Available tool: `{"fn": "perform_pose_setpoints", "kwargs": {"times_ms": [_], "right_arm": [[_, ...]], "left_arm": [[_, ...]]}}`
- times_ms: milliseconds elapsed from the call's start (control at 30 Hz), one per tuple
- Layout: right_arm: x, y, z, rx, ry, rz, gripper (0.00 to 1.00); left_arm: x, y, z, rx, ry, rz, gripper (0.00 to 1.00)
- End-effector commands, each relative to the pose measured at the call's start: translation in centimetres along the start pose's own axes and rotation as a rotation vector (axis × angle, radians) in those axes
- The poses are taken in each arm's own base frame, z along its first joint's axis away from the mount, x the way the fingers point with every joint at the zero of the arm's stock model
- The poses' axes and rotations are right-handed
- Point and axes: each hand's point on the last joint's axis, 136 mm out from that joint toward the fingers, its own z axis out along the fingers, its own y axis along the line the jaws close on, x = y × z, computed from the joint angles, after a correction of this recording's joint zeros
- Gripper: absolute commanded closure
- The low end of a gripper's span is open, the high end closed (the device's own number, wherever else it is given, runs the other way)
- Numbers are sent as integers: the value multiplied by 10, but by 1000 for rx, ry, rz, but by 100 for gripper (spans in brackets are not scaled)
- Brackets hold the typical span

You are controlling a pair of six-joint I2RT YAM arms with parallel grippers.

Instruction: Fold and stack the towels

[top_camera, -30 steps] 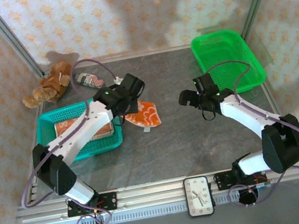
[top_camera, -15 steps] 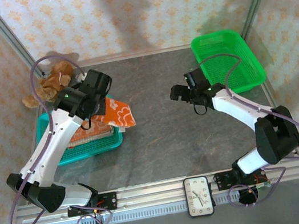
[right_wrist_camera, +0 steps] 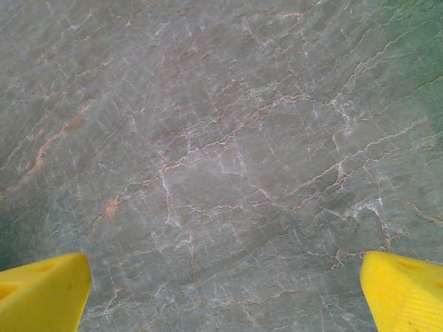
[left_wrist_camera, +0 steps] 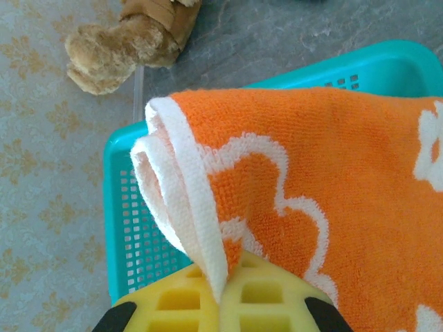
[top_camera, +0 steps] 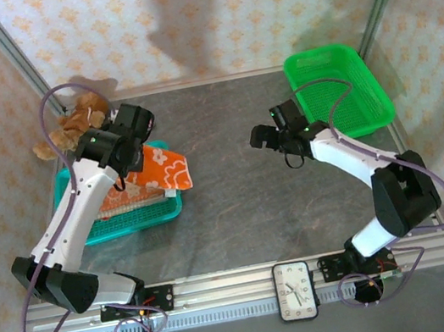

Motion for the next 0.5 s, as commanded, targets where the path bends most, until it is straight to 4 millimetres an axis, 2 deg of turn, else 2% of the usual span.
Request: {"fn": "perform_pose_setpoints", "kwargs": {"times_ms": [0, 167, 267, 467], "right_arm": [[-11, 10, -3, -11, -27, -10, 1], [-11, 8, -3, -5, -25, -12, 0], [-9, 7, -2, 1, -21, -14, 1], [-10, 9, 2, -5, -14, -10, 1]], "left_arm": [[-18, 10, 0, -49, -53, -64, 100], [-15, 26, 8, -87, -38, -115, 100], [-14, 32, 6, -91, -46, -137, 100], [-8, 26, 10, -59, -34, -135, 100]]}}
